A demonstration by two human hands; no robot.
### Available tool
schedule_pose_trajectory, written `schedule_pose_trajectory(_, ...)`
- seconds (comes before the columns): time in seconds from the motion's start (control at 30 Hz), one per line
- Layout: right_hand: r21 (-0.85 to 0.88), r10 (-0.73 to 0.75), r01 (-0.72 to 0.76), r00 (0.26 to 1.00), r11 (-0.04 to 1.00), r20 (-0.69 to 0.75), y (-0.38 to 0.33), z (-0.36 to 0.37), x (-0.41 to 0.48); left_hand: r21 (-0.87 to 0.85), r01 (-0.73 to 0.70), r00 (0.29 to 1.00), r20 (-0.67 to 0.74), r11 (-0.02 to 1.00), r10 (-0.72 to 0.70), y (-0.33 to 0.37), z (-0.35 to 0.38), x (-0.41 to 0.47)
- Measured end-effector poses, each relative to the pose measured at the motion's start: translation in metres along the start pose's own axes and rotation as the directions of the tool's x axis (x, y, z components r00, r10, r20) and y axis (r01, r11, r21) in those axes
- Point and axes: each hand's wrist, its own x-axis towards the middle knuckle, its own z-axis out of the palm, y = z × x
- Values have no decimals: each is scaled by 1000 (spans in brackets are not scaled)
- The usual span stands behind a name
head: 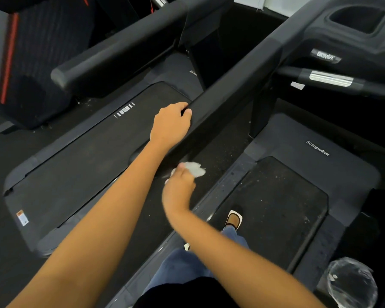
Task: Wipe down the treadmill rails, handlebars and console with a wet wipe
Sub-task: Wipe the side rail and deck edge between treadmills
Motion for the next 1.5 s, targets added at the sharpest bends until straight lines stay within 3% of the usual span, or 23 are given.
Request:
schedule_pose_trajectory(0.07, 54, -34, 28, 994, 998, 99, 7, -1, -21, -1, -3, 1000, 2, 1000, 3, -1, 0, 1)
schedule_pose_trajectory(0.13, -4, -101, 102, 988, 995, 115, 8, 0, -10, -5, 2, 1000, 9, 1000, -2, -2, -1, 1)
schedule_pose_trajectory(0.27, 129, -126, 134, 990, 983, -65, -20, 9, 53, -11, 8, 1000, 11, 1000, -7, -4, -2, 0)
schedule_pose_trajectory(0.37, 136, -136, 150, 985, 979, -106, -26, 12, 66, -9, -2, 1000, 9, 1000, 2, -4, -1, 0)
schedule_pose_trajectory(0.47, 11, -296, 296, 955, 955, 35, 9, 15, 21, -7, -6, 1000, -5, 1000, 6, -5, 1, 2)
schedule_pose_trajectory(0.63, 29, -472, 483, 839, 875, 270, 58, 17, -22, -34, -6, 1000, 28, 999, 7, -8, 1, 4)
schedule_pose_trajectory(0.77, 4, -495, 496, 867, 868, 49, 22, 23, 11, -102, 27, 997, 77, 994, -20, -14, -3, 7)
schedule_pose_trajectory(0.9, 74, -277, 282, 958, 957, -72, -25, 10, 88, -313, 59, 991, 129, 948, -19, -19, -9, 5)
schedule_pose_trajectory(1.0, 44, -254, 261, 959, 964, -124, -53, -3, 112, -393, 67, 987, 159, 917, -4, -21, -13, 5)
schedule_pose_trajectory(1.07, 6, -279, 281, 956, 960, -86, -47, -3, 95, -415, 86, 983, 183, 906, -10, -23, -13, 7)
schedule_pose_trajectory(1.13, -136, -418, 426, 904, 894, 84, -17, -1, 54, -458, 97, 980, 199, 884, -5, -27, -12, 9)
schedule_pose_trajectory(1.2, -181, -552, 600, 794, 779, 256, 22, 1, 15, -497, 105, 977, 212, 861, 3, -28, -13, 11)
schedule_pose_trajectory(1.33, -153, -699, 771, 628, 618, 343, 27, 1, -2, -564, 140, 966, 259, 814, 14, -28, -20, 10)
schedule_pose_trajectory(1.4, -210, -732, 798, 602, 564, 319, -7, 2, 18, -613, 161, 959, 284, 773, 26, -27, -24, 10)
schedule_pose_trajectory(1.5, -525, -730, 727, 632, 443, 259, -67, 9, 67, -644, 214, 945, 328, 734, 13, -27, -26, 11)
